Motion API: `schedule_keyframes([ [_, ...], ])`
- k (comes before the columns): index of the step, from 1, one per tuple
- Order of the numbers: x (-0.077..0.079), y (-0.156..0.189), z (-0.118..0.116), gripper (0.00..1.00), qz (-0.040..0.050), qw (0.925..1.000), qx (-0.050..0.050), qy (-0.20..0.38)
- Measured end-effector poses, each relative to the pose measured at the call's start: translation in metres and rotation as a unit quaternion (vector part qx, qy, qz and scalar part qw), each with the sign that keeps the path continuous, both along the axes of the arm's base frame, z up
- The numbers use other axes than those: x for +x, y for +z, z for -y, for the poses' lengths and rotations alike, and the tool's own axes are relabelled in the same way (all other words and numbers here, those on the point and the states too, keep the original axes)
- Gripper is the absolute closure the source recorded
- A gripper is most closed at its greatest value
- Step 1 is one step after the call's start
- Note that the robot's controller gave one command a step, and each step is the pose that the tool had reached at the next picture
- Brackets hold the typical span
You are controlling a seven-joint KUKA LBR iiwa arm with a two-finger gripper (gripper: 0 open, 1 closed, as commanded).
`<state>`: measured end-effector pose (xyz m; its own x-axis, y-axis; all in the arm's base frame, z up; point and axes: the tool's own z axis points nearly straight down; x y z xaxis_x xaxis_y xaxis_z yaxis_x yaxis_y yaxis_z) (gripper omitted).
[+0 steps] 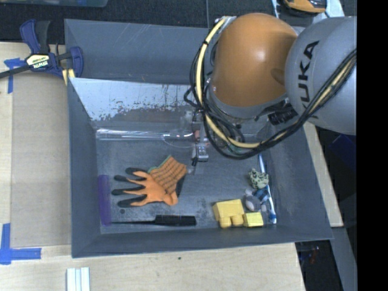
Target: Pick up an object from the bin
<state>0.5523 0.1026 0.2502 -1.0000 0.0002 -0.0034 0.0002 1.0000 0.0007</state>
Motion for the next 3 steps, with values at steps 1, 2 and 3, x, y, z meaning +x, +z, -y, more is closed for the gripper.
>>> schedule_keyframes([
  [1, 0.010, -0.063, -0.004, 0.00, 0.0019, 0.9987, 0.000, 0.052],
  [2, 0.023, -0.091, -0.012, 0.00, 0.0064, 0.9911, 0.000, 0.133],
  [3, 0.026, -0.117, -0.015, 0.00, 0.0000, 0.9809, -0.001, 0.194],
])
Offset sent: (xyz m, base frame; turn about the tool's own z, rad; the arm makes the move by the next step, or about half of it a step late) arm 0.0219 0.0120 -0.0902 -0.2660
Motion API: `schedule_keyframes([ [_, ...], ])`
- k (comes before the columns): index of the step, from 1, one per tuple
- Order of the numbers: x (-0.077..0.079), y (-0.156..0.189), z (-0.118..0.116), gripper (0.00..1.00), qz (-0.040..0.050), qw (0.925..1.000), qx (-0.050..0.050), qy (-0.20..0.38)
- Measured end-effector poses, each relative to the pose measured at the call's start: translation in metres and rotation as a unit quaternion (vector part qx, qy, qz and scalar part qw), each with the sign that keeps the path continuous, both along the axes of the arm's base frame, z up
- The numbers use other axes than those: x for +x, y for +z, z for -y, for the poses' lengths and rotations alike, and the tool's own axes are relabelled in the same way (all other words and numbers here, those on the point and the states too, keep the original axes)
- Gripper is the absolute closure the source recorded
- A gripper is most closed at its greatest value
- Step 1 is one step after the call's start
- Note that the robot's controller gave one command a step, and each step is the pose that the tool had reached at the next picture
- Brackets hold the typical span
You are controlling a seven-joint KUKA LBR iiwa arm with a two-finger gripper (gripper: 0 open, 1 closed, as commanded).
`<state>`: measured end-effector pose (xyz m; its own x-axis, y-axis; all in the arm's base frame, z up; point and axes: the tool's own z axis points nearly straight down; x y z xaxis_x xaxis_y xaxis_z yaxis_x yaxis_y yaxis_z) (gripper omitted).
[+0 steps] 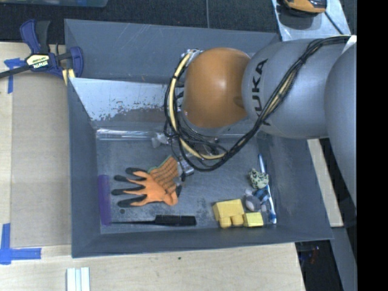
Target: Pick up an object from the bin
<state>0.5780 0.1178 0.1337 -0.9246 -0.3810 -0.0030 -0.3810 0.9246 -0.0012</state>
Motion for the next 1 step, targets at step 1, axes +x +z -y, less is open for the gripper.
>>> schedule_keyframes([
  [1, 0.0029, -0.0667, 0.0037, 0.00, 0.0048, 0.9992, 0.001, 0.040],
])
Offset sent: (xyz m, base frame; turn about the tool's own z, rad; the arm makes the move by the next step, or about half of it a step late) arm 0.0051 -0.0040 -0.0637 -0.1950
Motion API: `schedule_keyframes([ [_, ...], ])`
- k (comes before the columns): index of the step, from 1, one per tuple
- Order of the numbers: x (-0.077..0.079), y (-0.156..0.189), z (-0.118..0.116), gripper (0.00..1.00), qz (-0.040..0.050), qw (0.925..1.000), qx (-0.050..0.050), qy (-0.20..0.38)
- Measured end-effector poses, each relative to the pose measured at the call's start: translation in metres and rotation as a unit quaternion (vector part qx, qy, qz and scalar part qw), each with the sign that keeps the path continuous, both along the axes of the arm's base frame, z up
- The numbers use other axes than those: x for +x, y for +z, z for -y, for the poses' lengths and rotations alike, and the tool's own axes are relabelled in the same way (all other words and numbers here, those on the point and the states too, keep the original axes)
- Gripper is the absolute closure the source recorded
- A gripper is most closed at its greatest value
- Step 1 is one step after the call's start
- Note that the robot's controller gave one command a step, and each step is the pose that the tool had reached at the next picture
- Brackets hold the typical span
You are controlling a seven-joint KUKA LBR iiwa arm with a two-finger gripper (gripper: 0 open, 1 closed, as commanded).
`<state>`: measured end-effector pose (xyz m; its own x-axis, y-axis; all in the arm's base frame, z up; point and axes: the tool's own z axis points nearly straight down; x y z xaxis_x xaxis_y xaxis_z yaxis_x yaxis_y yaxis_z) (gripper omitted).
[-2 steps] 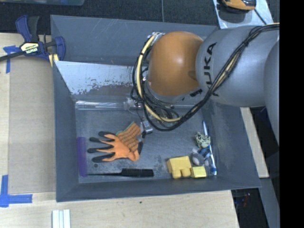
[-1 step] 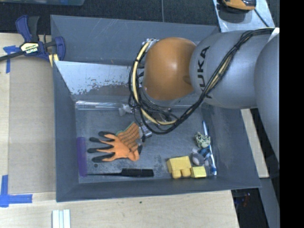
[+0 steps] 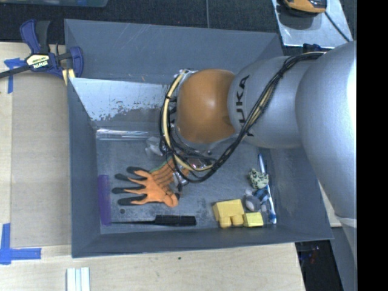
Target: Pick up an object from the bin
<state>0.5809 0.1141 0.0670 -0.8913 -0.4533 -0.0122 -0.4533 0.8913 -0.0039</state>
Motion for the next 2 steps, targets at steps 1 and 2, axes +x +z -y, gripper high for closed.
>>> schedule_keyframes([
  [1, 0.0053, 0.0062, -0.0006, 1.00, 0.0081, 0.9984, 0.001, 0.056],
  [2, 0.0053, 0.0062, -0.0005, 1.00, 0.0080, 0.9984, 0.001, 0.055],
])
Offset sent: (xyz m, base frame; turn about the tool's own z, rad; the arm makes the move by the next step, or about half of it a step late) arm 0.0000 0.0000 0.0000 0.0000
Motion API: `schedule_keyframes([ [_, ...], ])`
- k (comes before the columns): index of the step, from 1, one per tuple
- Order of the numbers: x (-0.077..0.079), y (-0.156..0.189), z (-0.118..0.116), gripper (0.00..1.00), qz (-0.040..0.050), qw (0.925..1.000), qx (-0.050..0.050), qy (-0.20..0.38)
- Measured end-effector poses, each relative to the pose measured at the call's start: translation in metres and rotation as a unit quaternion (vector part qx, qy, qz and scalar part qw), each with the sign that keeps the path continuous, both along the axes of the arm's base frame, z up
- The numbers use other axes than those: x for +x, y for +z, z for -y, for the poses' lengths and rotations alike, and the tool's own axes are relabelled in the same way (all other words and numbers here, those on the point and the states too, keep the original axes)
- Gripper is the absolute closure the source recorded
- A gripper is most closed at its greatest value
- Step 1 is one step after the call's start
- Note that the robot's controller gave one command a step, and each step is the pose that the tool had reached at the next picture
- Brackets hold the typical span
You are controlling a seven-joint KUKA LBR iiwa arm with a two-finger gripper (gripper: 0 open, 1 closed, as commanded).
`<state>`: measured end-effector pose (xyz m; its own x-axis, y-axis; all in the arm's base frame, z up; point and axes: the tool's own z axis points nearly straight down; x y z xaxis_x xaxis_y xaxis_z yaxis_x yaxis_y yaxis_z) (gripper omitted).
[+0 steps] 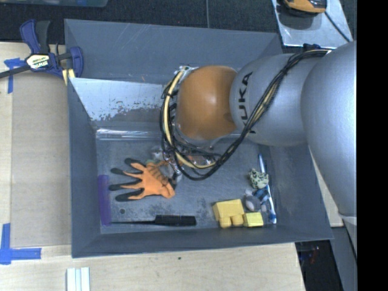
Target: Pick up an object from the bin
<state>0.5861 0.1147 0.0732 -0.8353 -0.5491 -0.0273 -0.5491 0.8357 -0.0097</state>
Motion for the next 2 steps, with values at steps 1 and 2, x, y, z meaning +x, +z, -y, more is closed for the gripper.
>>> schedule_keyframes([
  [1, -0.004, 0.020, 0.001, 1.00, -0.0066, 1.0000, -0.002, 0.000],
  [2, -0.001, 0.058, 0.000, 1.00, -0.0006, 1.0000, 0.000, -0.002],
])
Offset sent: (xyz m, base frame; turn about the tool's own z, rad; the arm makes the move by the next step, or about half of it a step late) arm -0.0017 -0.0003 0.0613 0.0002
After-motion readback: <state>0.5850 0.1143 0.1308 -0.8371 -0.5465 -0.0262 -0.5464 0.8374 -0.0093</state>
